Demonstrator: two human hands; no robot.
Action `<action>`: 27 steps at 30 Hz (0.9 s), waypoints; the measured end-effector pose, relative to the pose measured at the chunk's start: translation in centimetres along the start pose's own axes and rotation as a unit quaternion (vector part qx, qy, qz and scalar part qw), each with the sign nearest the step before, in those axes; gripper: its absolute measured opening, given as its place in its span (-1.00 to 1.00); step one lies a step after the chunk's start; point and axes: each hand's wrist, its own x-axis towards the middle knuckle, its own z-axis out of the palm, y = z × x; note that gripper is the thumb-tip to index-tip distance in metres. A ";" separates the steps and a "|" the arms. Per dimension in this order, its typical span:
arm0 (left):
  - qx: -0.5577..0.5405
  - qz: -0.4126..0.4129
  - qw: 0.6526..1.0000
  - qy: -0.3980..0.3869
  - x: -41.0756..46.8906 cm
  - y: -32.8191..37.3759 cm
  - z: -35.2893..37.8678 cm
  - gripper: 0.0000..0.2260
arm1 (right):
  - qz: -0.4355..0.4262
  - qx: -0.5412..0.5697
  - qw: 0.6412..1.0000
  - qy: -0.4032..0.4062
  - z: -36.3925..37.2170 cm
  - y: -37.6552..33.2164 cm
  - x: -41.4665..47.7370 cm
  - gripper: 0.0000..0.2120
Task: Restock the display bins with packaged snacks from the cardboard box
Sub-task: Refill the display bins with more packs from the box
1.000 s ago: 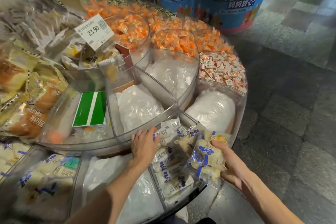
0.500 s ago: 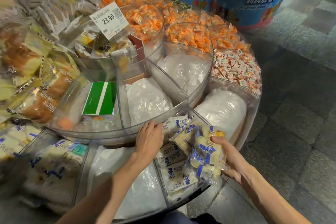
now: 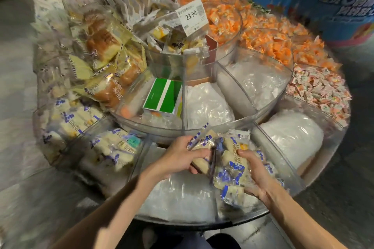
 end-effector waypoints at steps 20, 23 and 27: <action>-0.035 0.068 0.924 0.375 -20.3 -8.3 -30.4 -0.47 | 0.074 0.012 0.994 -0.077 26.3 21.6 12.0 -0.25; -0.110 0.109 0.912 0.379 -22.0 -9.0 -34.9 -0.77 | 0.038 -0.035 0.998 -0.018 30.0 23.2 13.3 -0.56; -0.223 0.122 0.901 0.351 -22.1 -10.0 -40.4 -0.83 | -0.045 -0.100 0.993 0.032 34.2 23.9 16.0 -0.81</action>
